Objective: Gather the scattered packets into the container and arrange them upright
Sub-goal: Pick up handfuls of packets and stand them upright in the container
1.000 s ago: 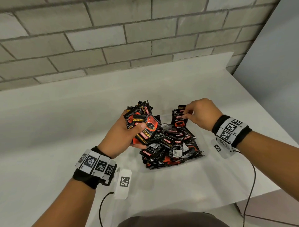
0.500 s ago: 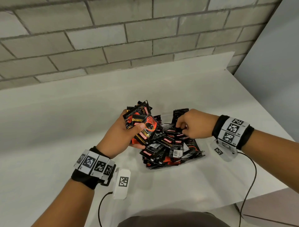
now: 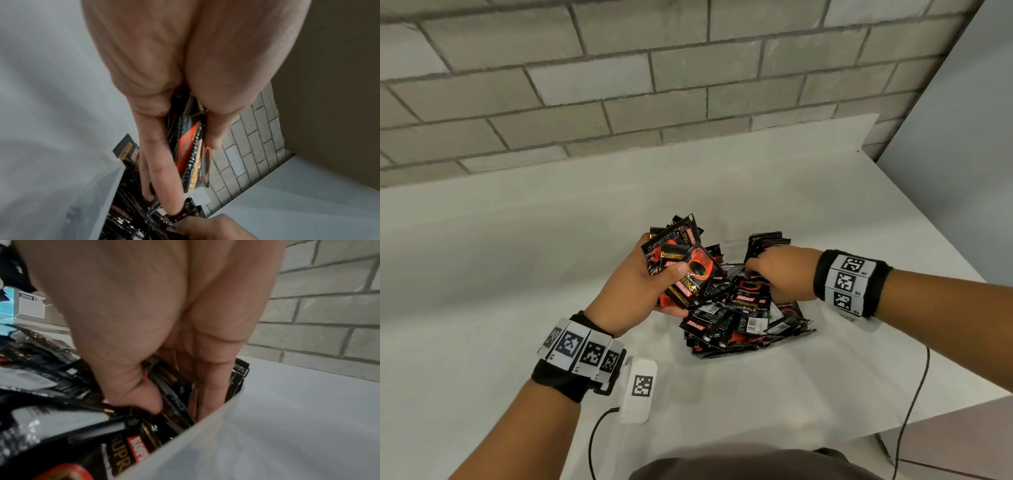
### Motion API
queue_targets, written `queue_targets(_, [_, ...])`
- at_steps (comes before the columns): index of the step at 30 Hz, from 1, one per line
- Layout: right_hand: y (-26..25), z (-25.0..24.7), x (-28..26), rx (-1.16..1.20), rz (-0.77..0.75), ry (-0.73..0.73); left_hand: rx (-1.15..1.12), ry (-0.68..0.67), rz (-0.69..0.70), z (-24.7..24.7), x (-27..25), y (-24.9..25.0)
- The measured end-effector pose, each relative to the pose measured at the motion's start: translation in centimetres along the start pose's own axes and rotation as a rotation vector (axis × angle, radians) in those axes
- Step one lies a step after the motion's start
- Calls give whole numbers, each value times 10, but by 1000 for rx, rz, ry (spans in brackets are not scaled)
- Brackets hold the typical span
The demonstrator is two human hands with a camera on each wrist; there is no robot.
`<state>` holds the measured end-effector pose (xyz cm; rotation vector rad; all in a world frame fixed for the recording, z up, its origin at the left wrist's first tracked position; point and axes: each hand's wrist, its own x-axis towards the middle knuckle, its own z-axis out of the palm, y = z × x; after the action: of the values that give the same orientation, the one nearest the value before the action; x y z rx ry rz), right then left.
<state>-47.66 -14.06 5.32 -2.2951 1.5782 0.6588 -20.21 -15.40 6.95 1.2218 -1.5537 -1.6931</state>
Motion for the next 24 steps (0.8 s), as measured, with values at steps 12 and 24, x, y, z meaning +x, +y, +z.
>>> queue_targets(12, [12,-23,-30,269,-37,219,-15,17,-12,6,4,3])
queue_targets(24, [25,-54,-51,665,45,369,-90,86,-1,14,9,1])
